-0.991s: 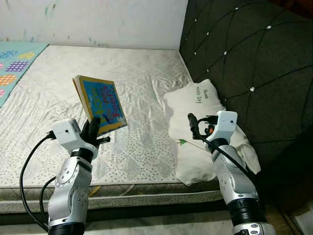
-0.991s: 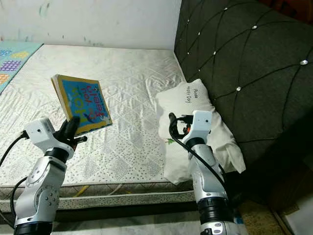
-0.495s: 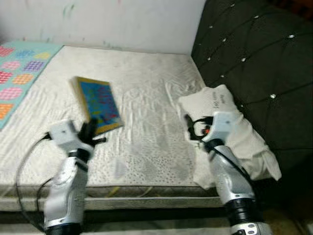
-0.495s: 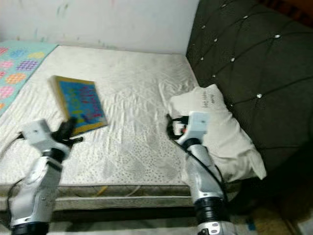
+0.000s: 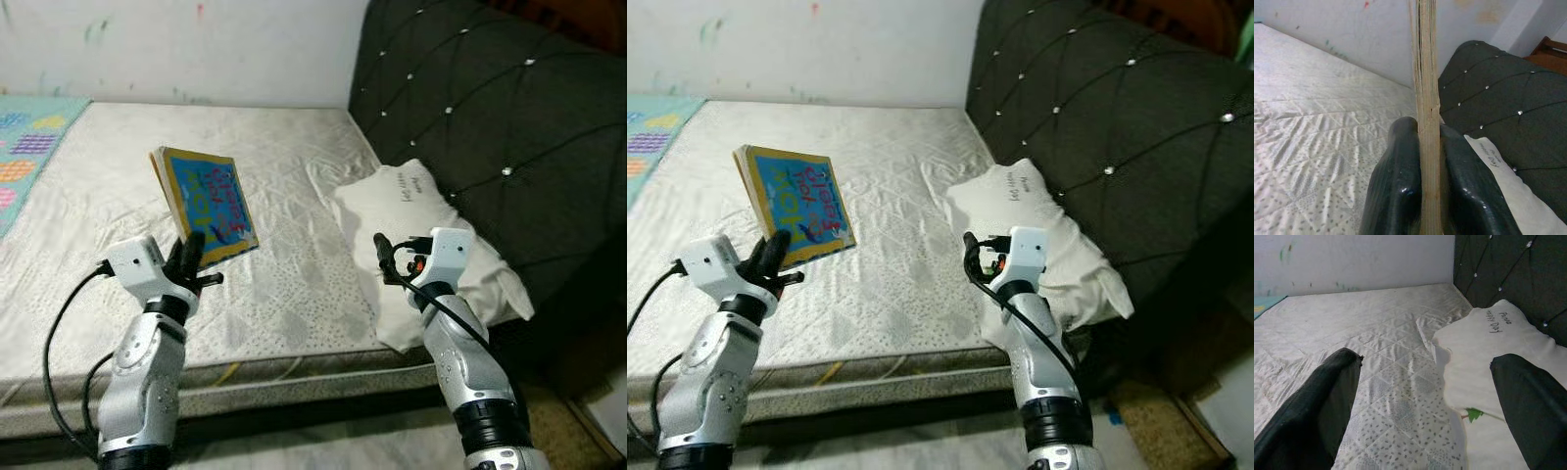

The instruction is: Clean up the room

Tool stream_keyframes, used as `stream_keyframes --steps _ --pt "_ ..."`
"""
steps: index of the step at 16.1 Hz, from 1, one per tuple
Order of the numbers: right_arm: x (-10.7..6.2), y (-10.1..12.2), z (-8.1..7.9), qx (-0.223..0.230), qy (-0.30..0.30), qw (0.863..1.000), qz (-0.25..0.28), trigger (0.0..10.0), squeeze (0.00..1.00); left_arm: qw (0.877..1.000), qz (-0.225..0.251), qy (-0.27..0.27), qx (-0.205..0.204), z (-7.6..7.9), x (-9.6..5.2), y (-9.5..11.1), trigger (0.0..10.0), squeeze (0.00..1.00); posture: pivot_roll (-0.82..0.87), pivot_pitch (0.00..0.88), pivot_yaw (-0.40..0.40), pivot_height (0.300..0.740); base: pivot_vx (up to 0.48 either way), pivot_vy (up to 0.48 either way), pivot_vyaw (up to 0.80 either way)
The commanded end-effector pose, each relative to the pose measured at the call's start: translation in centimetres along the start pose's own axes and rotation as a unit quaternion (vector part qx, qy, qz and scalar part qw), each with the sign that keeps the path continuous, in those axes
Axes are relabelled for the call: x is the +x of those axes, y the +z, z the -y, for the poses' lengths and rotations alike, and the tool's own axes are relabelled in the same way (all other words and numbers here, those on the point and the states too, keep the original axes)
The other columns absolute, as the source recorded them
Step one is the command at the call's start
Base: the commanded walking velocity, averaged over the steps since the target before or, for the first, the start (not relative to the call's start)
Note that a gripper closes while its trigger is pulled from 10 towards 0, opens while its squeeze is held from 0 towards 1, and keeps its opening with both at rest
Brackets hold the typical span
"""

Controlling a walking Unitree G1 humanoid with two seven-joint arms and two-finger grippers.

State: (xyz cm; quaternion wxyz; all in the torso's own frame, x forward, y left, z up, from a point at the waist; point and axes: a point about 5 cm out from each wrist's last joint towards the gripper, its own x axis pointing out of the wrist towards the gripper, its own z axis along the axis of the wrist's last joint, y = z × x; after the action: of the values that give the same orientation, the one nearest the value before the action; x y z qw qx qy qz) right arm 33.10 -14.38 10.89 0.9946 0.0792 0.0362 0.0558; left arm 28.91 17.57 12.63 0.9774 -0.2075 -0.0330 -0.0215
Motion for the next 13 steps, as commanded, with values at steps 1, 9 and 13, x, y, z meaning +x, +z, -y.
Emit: stream_keyframes --steps 1,9,13 --pt "0.11 0.5 0.2 -0.002 0.0 1.0 0.01 10.0 0.0 0.999 0.03 -0.018 0.002 0.69 0.38 1.21 10.0 0.0 -0.06 0.0 -0.063 0.74 0.315 0.0 0.0" --pt "0.16 0.45 0.11 -0.009 0.009 1.0 0.011 10.0 0.0 0.999 0.029 -0.02 0.004 0.78 0.49 1.17 10.0 0.0 -0.06 0.0 -0.065 0.74 0.319 0.0 0.0" --pt "0.17 0.44 0.17 -0.007 0.008 1.0 0.012 10.0 0.0 0.999 0.028 -0.021 0.005 0.83 0.49 1.08 10.0 0.0 -0.05 0.0 -0.066 0.74 0.337 0.0 0.0"
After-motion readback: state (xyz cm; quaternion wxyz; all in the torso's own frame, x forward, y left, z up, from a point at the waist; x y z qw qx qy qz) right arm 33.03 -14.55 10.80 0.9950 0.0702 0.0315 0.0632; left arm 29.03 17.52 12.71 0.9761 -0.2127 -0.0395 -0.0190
